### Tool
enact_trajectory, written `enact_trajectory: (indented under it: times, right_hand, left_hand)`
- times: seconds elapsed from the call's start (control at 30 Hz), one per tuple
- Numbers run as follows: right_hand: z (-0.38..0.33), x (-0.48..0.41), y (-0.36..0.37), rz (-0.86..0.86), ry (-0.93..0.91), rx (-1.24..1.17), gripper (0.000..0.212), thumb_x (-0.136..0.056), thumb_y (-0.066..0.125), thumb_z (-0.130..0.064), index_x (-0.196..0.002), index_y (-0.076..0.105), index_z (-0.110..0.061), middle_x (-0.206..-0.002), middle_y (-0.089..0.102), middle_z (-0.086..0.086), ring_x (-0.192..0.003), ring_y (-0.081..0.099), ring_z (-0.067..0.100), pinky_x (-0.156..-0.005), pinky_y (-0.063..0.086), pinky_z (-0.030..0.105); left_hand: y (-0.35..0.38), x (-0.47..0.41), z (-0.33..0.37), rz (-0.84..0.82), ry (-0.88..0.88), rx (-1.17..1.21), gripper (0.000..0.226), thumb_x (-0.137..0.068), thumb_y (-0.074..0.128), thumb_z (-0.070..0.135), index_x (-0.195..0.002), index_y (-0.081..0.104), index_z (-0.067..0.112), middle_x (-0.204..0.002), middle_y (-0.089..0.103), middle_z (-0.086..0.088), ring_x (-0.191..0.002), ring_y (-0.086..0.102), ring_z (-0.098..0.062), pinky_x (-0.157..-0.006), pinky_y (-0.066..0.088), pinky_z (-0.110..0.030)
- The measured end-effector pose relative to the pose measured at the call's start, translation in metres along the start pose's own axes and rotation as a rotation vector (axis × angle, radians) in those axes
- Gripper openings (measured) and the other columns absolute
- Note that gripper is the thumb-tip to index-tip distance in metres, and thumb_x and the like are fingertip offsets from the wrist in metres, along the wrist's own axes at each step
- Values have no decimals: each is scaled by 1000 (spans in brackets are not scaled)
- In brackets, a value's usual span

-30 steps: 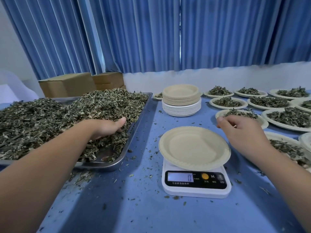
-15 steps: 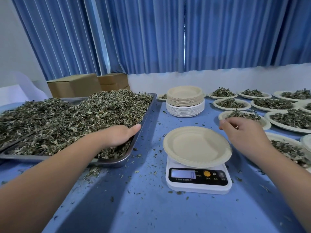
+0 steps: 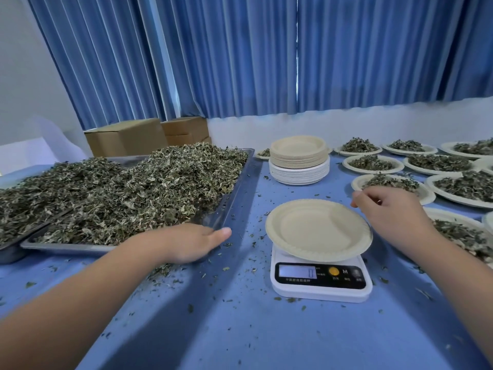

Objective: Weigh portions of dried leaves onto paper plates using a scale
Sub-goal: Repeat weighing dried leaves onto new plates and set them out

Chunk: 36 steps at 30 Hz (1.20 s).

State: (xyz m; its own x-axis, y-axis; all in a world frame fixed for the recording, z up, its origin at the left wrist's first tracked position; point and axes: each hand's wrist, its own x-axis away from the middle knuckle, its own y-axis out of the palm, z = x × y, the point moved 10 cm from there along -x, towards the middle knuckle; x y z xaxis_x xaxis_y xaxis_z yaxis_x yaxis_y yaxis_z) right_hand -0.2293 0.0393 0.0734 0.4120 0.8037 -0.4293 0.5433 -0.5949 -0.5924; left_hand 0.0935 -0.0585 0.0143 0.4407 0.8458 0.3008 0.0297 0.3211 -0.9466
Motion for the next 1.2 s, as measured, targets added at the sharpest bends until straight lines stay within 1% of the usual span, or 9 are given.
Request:
enact_trajectory:
  times: [0.1, 0.23, 0.37, 0.53, 0.7, 0.87, 1.0, 1.07, 1.2]
  right_hand:
    - [0, 1, 0, 2, -3, -8, 35, -97, 54, -23, -75, 68, 0, -40, 48, -16, -46, 47, -2, -47, 25, 22]
    - [2, 1, -1, 2, 16, -25, 35, -96, 53, -23, -75, 69, -1, -39, 47, -13, -42, 45, 1, -49, 24, 27]
    - [5, 1, -3, 15, 30, -48, 36, -97, 52, -24, -76, 68, 0, -36, 41, -9, -38, 41, 4, -48, 22, 25]
    - [6, 2, -6, 15, 36, -62, 33, -98, 51, -25, -76, 69, -9, -35, 42, -10, -35, 40, 4, -47, 23, 26]
    - [7, 1, -5, 3, 36, -56, 30, -98, 50, -26, -79, 70, -14, -35, 44, -11, -35, 41, 3, -47, 23, 26]
    - [8, 0, -5, 5, 37, -48, 31, -98, 51, -26, -77, 70, -12, -36, 42, -11, -37, 40, 3, -48, 23, 26]
    - [10, -1, -6, 16, 48, -57, 30, -98, 51, -26, -77, 70, -14, -36, 43, -11, -36, 40, 4, -47, 23, 26]
    - [11, -2, -7, 19, 46, -57, 30, -98, 51, -26, -77, 70, -14, -36, 44, -11, -36, 41, 3, -47, 23, 25]
    - [11, -3, -7, 18, 45, -63, 30, -98, 51, -25, -78, 70, -13, -37, 45, -13, -37, 41, 2, -48, 24, 26]
  left_hand:
    - [2, 13, 3, 102, 48, -10, 69, -90, 17, 70, -122, 58, 25, -123, 62, -1, -110, 58, -18, -100, 43, -36]
    - [-8, 25, 9, 295, 95, -136, 53, -92, 22, 66, -82, 50, 22, -83, 56, 2, -73, 54, -10, -69, 45, -32]
    - [-15, 27, 5, 399, 139, -91, 60, -81, 16, 71, -75, 48, 21, -74, 51, 2, -63, 47, -8, -59, 36, -31]
    - [-27, 21, -9, 404, 163, 139, 74, -70, 35, 80, -83, 64, 13, -60, 52, 1, -46, 38, -5, -47, 32, -19]
    - [-35, 16, -21, 444, 138, 289, 44, -81, 52, 66, -80, 69, 25, -40, 47, 8, -34, 33, -6, -37, 27, -17]
    - [-42, 5, -30, 454, 69, 383, 24, -92, 57, 47, -84, 66, 26, -32, 43, 8, -26, 31, -4, -30, 21, -13]
    - [-59, 2, -36, 513, 29, 515, 27, -92, 54, 49, -90, 67, 25, -33, 41, 5, -27, 28, -4, -31, 24, -16]
    - [-77, 6, -27, 589, 42, 552, 28, -92, 54, 52, -90, 67, 27, -39, 52, 7, -29, 41, -3, -32, 32, -12]
    - [-111, 11, 13, 683, 147, 669, 46, -88, 54, 61, -84, 70, 18, -76, 72, -13, -64, 70, -29, -64, 60, -36]
